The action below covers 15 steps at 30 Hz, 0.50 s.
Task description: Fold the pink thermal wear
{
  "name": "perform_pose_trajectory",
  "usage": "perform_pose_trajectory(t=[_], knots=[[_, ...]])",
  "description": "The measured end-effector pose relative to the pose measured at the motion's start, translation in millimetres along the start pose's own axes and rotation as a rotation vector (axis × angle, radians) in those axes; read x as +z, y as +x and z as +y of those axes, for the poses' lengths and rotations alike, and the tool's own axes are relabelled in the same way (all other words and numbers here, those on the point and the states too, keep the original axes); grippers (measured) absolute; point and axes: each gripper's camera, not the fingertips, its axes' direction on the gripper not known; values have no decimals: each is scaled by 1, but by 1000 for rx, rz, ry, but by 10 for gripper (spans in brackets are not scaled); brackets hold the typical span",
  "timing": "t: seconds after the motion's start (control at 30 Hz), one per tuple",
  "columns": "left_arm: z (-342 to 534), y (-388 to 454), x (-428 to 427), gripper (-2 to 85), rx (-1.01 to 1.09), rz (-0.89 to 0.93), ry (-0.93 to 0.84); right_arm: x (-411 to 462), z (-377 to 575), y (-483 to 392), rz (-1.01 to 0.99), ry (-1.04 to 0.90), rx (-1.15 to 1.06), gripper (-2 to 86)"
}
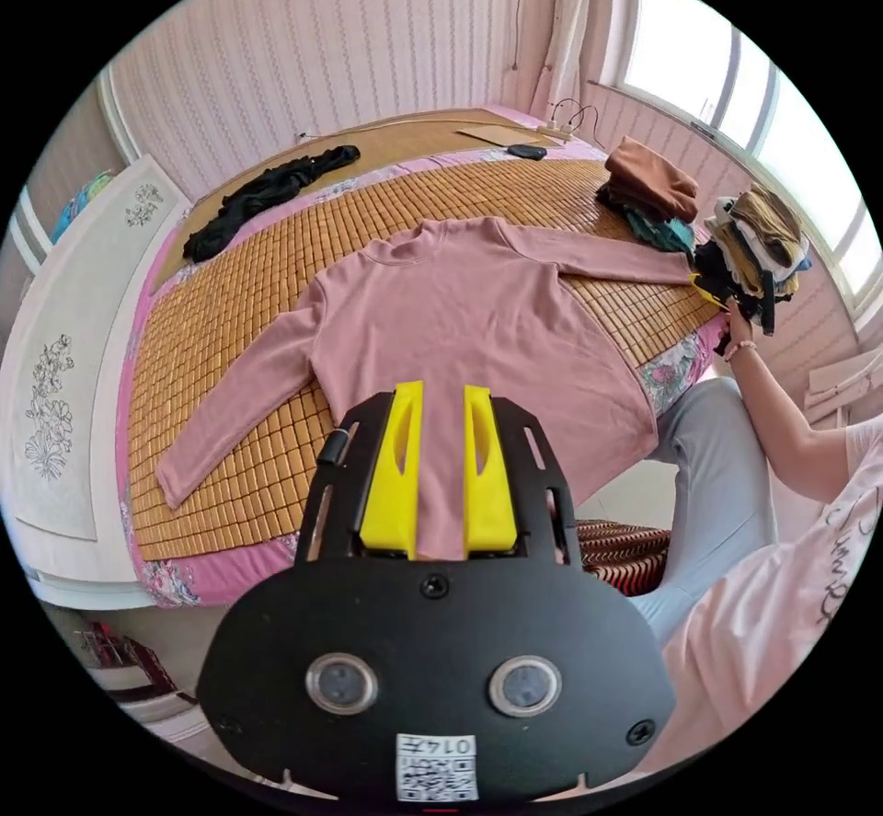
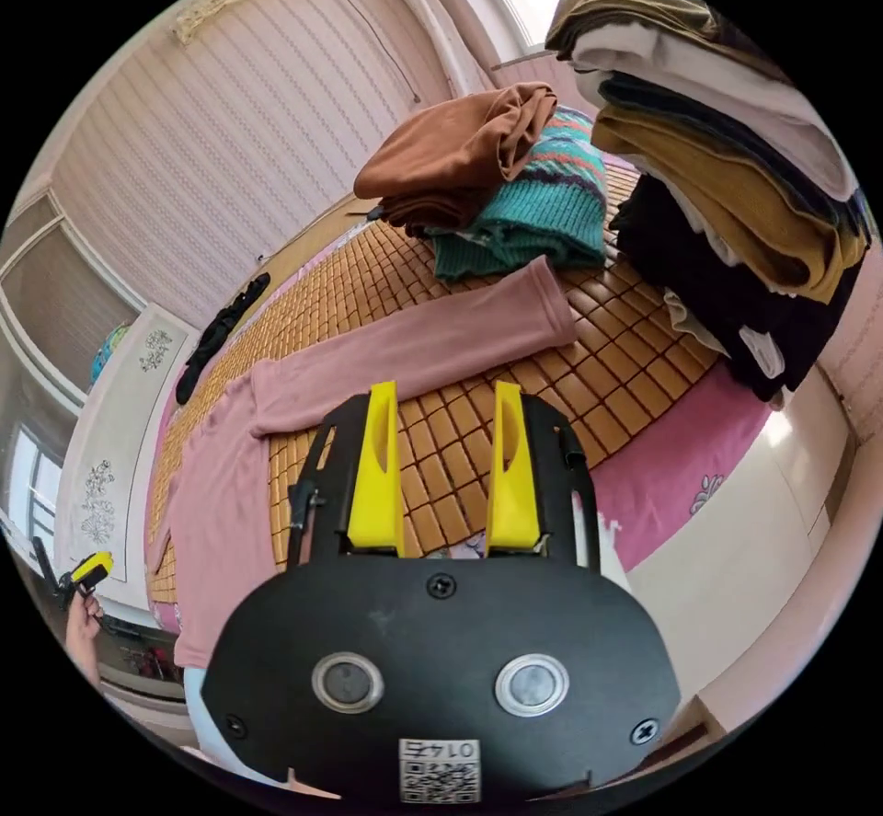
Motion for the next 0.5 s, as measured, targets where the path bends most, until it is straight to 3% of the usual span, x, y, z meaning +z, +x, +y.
perform_pose_trajectory(t=[0.17,0.33,0.5], knots=[[-104,91,52,79,215,121,10,31,1,59,72,52,141,168],[-207,215,135,81,468,212,-17,45,8,100,-60,75,232,144],[-284,310,210,84,559,208,-21,49,13,115,-118,47,225,104]])
